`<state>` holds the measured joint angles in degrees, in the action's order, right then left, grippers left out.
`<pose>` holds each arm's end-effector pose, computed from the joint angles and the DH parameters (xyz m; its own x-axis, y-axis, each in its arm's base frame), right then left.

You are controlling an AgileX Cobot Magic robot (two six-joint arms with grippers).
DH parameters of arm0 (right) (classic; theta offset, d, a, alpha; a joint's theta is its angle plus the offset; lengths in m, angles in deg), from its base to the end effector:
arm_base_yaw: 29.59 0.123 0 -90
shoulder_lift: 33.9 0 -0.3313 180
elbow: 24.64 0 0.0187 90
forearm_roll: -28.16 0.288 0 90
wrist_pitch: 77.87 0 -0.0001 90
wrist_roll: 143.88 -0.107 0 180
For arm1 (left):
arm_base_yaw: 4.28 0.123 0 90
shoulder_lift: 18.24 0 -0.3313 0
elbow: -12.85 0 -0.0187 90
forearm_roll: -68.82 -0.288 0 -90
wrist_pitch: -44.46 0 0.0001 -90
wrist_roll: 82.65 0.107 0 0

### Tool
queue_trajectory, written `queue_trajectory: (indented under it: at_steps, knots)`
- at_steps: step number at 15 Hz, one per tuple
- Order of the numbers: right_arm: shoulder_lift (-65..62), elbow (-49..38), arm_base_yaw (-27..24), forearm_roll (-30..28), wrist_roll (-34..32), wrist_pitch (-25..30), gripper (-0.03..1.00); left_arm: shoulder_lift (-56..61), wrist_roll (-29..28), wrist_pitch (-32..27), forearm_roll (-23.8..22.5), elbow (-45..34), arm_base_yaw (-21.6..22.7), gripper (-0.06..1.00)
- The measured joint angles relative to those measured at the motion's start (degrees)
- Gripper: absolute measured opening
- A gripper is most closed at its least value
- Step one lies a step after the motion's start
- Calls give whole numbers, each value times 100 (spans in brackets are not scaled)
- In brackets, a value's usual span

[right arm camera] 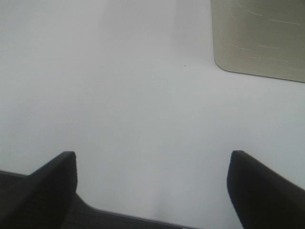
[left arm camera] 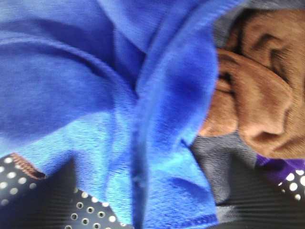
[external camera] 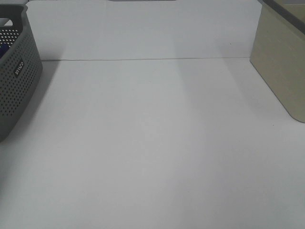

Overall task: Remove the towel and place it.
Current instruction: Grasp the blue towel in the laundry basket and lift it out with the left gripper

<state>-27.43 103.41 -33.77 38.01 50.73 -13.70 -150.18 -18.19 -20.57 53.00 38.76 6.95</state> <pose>-0.0031 0.0168 0.2706 -0.5134 -0.1393 -0.8468 -0.1519 0.9859 -0.0701 0.5058 0.1274 0.2057 -0.5280 0.8308 0.1760 0.8416 0.4841 0.2393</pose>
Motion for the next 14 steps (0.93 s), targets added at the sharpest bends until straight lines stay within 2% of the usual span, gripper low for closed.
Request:
queue_trajectory:
  at_steps: [1,2,6,8,9,12,14]
  knots:
    - [0,0,0,0,0,0,83,0,0,-52,6,0,0,24]
    - [0,0,0,0,0,0,83,0,0,-52,6,0,0,19]
    - [0,0,0,0,0,0,83,0,0,-34,40,0,0,14]
    - [0,0,0,0,0,0,83,0,0,-34,40,0,0,2]
    - [0,0,0,0,0,0,83,0,0,-34,34,6,0,0]
    - [0,0,0,0,0,0,83,0,-52,-63,34,103,0,0]
    - [0,0,0,0,0,0,83,-11,-304,-223,34,487,0,0]
